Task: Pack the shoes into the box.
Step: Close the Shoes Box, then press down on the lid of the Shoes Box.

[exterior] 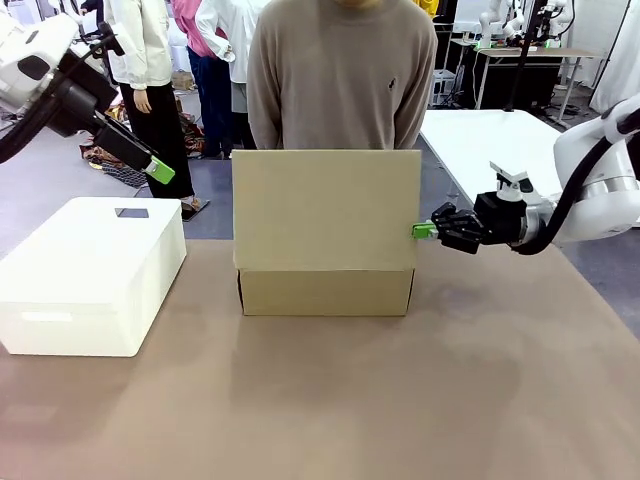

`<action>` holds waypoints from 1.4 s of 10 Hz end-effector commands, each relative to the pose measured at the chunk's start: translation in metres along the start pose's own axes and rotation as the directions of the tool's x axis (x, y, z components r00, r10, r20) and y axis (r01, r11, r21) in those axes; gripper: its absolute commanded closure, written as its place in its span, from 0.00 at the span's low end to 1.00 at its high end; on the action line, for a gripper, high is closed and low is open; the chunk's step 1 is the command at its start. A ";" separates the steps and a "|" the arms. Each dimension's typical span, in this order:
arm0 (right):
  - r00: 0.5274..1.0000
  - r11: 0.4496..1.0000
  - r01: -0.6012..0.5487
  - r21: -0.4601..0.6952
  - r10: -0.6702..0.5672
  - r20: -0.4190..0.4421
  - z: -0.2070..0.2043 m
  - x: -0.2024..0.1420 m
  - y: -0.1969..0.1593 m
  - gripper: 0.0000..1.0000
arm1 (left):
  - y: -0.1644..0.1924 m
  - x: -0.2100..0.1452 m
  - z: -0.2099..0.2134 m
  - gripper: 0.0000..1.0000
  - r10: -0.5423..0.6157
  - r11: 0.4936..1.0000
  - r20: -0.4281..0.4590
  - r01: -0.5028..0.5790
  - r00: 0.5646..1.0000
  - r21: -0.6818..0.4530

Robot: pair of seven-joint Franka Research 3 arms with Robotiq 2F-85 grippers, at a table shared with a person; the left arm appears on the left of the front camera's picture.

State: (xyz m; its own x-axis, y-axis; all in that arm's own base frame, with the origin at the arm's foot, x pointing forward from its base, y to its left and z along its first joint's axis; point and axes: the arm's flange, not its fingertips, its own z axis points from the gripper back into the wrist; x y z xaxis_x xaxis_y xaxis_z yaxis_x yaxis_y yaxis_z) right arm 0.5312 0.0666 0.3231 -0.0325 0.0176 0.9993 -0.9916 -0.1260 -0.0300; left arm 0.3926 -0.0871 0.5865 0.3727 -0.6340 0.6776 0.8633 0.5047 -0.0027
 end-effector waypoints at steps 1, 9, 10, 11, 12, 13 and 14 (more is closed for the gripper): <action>0.999 0.997 0.015 -0.077 -0.019 -0.045 -0.008 0.001 -0.021 1.00 | -0.001 0.000 -0.001 0.00 0.010 1.000 0.023 -0.010 1.000 -0.003; 0.997 0.997 0.027 -0.074 -0.033 -0.075 -0.006 0.010 -0.041 1.00 | -0.001 0.000 -0.001 0.00 0.010 1.000 0.023 -0.010 1.000 -0.003; 0.997 0.997 0.027 -0.074 -0.033 -0.075 -0.006 0.010 -0.041 1.00 | -0.001 0.000 -0.001 0.00 0.010 1.000 0.023 -0.010 1.000 -0.003; 0.997 0.997 0.027 -0.074 -0.033 -0.075 -0.006 0.010 -0.041 1.00 | -0.001 0.000 -0.001 0.00 0.010 1.000 0.023 -0.010 1.000 -0.003; 0.997 0.997 0.027 -0.074 -0.033 -0.075 -0.006 0.010 -0.041 1.00 | -0.001 0.000 -0.001 0.00 0.010 1.000 0.023 -0.010 1.000 -0.003; 0.997 0.997 0.027 -0.074 -0.033 -0.075 -0.006 0.010 -0.041 1.00 | -0.001 0.000 -0.001 0.00 0.010 1.000 0.023 -0.010 1.000 -0.003; 0.997 0.997 0.027 -0.074 -0.033 -0.075 -0.006 0.010 -0.041 1.00 | -0.001 0.000 -0.001 0.00 0.010 1.000 0.023 -0.010 1.000 -0.003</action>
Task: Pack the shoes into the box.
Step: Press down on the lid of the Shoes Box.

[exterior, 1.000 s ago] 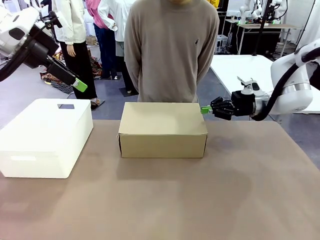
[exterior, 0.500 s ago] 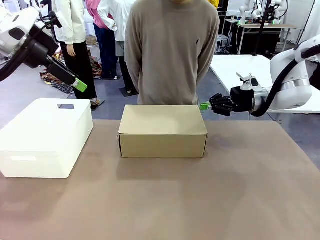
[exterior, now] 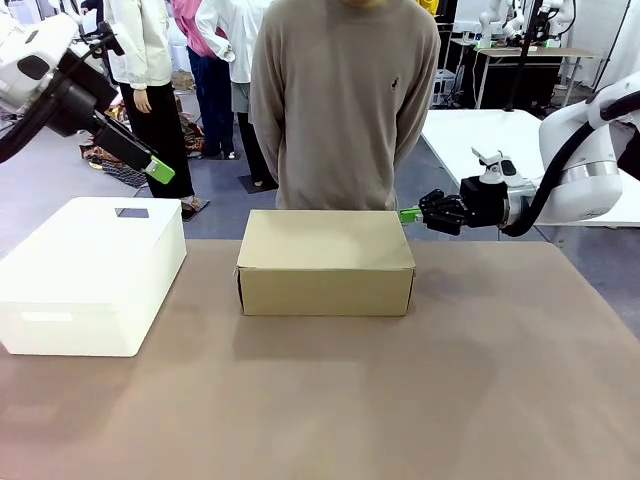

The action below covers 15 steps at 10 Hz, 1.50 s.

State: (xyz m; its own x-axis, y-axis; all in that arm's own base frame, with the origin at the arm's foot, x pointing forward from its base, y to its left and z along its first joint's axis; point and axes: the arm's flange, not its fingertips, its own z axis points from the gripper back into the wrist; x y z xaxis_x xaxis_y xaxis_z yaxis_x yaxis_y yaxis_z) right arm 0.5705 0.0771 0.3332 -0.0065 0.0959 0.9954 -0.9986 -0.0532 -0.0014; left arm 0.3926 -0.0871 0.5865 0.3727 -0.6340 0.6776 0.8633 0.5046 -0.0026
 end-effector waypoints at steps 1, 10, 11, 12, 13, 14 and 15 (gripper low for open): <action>1.000 1.000 -0.003 -0.002 0.003 0.000 0.000 0.001 0.000 1.00 | -0.001 0.000 -0.001 0.00 0.010 1.000 0.023 -0.010 1.000 -0.003; 0.851 0.919 0.249 -0.305 -0.358 -0.384 -0.005 0.116 0.051 1.00 | -0.001 0.000 -0.001 0.00 0.010 1.000 0.023 -0.010 1.000 -0.003; 0.789 0.888 0.260 -0.379 -0.421 -0.447 -0.010 0.127 0.060 1.00 | -0.001 0.000 -0.001 0.00 0.010 1.000 0.023 -0.010 1.000 -0.003; 0.758 0.861 0.223 -0.456 -0.447 -0.474 -0.015 0.139 0.070 1.00 | -0.001 0.000 -0.001 0.00 0.010 1.000 0.023 -0.010 1.000 -0.003; 0.731 0.845 0.202 -0.496 -0.467 -0.498 -0.020 0.146 0.078 0.81 | -0.001 0.000 -0.001 0.00 0.010 1.000 0.023 -0.010 1.000 -0.003; 0.698 0.830 0.192 -0.523 -0.490 -0.522 -0.025 0.148 0.084 0.61 | -0.001 0.000 -0.001 0.00 0.010 1.000 0.023 -0.010 1.000 -0.003; 0.678 0.820 0.188 -0.541 -0.507 -0.532 -0.028 0.148 0.089 0.41 | -0.001 0.000 -0.001 0.00 0.010 1.000 0.023 -0.010 1.000 -0.003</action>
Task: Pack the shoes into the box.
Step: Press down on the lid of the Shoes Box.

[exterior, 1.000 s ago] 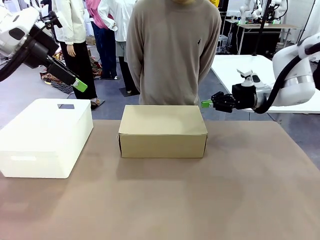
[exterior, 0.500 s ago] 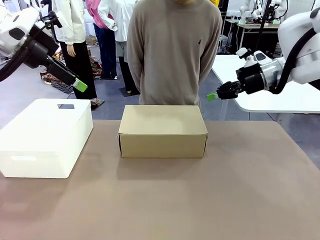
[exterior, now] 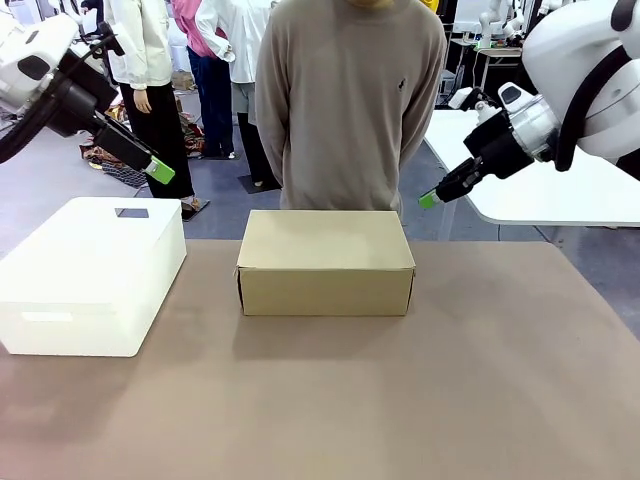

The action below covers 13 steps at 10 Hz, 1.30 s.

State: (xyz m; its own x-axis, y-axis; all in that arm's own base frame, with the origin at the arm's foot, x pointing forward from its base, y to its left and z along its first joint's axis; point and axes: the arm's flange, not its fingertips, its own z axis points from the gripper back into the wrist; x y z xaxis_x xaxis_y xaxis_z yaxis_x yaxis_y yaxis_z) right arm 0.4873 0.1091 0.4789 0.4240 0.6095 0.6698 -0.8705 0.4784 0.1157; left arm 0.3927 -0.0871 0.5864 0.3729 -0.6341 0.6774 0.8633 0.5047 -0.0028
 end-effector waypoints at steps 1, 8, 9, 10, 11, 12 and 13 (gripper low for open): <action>0.994 0.998 0.063 -0.025 -0.065 -0.085 -0.003 -0.002 0.014 0.21 | -0.001 0.000 -0.001 0.00 0.010 1.000 0.023 -0.010 1.000 -0.003; 0.982 0.992 0.083 -0.095 -0.098 -0.163 0.018 -0.004 0.035 0.00 | -0.005 0.013 -0.009 0.38 0.066 0.998 -0.032 -0.066 0.997 -0.010; 0.979 0.991 0.087 -0.098 -0.103 -0.175 0.020 -0.005 0.039 0.00 | -0.009 0.016 -0.010 0.58 0.065 0.998 -0.026 -0.066 0.998 -0.012; 0.976 0.990 0.089 -0.107 -0.108 -0.188 0.022 -0.007 0.044 0.00 | -0.011 0.017 -0.012 0.77 0.070 0.998 -0.033 -0.070 0.997 0.001; 0.974 0.990 0.085 -0.114 -0.106 -0.199 0.023 -0.009 0.050 0.00 | -0.013 0.019 -0.017 0.96 0.072 0.997 -0.034 -0.071 0.997 0.025; 0.972 0.989 0.081 -0.121 -0.106 -0.209 0.024 -0.011 0.055 0.00 | -0.013 0.019 -0.024 1.00 0.067 0.997 -0.031 -0.065 0.997 0.039; 0.971 0.989 0.076 -0.125 -0.102 -0.217 0.025 -0.012 0.060 0.00 | -0.013 0.020 -0.035 1.00 0.060 0.998 -0.031 -0.058 0.998 0.039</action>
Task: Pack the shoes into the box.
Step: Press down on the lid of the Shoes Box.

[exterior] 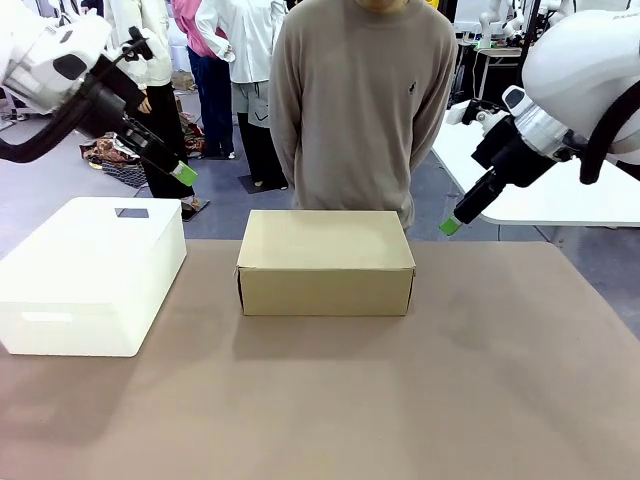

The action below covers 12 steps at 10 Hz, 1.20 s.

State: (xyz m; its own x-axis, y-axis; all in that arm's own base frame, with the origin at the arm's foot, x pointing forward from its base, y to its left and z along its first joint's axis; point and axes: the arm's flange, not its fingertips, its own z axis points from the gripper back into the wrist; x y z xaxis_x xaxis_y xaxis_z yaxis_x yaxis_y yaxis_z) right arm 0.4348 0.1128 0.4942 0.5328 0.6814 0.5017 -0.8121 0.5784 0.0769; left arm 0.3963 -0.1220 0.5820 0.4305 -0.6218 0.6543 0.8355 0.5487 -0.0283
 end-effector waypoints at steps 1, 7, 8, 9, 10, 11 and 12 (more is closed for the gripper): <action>0.999 0.999 0.014 -0.029 -0.015 -0.028 0.003 -0.005 0.013 0.00 | 0.002 0.000 -0.022 1.00 -0.012 1.000 -0.018 0.012 1.000 0.028; 1.000 1.000 -0.016 -0.021 0.016 -0.012 0.003 -0.004 0.008 0.00 | 0.001 0.004 -0.033 1.00 -0.014 1.000 -0.027 0.014 1.000 0.014; 1.000 1.000 -0.016 -0.021 0.016 -0.012 0.003 -0.004 0.008 0.00 | 0.001 0.004 -0.033 1.00 -0.014 1.000 -0.027 0.014 1.000 0.014; 1.000 1.000 -0.016 -0.021 0.016 -0.012 0.003 -0.004 0.008 0.00 | 0.001 0.004 -0.033 1.00 -0.014 1.000 -0.027 0.014 1.000 0.014; 1.000 1.000 -0.016 -0.021 0.016 -0.012 0.003 -0.004 0.008 0.00 | 0.001 0.004 -0.033 1.00 -0.014 1.000 -0.027 0.014 1.000 0.014; 1.000 1.000 -0.022 -0.018 0.022 0.000 0.002 -0.007 0.009 0.00 | 0.000 0.006 -0.036 1.00 -0.018 1.000 -0.026 0.018 1.000 0.014; 1.000 0.998 -0.001 -0.059 0.001 -0.001 0.012 -0.004 0.016 0.00 | 0.000 0.015 -0.048 1.00 0.029 1.000 -0.033 -0.029 0.999 -0.010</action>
State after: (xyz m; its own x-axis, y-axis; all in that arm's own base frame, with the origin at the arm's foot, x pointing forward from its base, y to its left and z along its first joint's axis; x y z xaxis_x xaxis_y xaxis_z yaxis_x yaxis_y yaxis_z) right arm 0.4224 0.1124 0.4960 0.5131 0.6919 0.5080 -0.8183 0.5729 0.0464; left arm 0.4121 -0.1490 0.5568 0.4344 -0.6424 0.6313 0.8363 0.5479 -0.0178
